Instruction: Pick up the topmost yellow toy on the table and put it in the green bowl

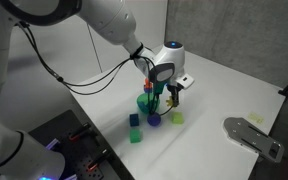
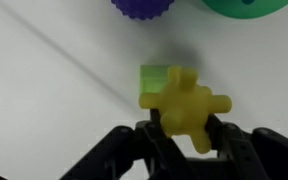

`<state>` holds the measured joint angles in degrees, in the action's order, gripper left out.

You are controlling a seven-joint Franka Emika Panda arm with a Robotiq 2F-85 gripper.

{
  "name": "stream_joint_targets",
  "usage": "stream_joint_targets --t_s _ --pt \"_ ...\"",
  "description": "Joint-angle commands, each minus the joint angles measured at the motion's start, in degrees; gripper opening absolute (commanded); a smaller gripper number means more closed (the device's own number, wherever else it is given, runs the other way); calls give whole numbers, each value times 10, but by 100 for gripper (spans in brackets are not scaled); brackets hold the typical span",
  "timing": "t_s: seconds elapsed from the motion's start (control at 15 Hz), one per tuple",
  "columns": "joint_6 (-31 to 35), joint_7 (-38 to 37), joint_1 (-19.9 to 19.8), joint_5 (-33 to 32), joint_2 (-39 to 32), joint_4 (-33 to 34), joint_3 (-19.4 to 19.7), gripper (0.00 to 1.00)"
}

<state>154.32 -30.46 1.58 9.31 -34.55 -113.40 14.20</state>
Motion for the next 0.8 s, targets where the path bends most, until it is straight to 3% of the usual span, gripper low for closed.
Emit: stream_joint_targets --t_s 0.0,0.73 --pt "47 21 19 -14 39 -77 -14 18" --pt "83 35 69 -16 59 -148 -50 18"
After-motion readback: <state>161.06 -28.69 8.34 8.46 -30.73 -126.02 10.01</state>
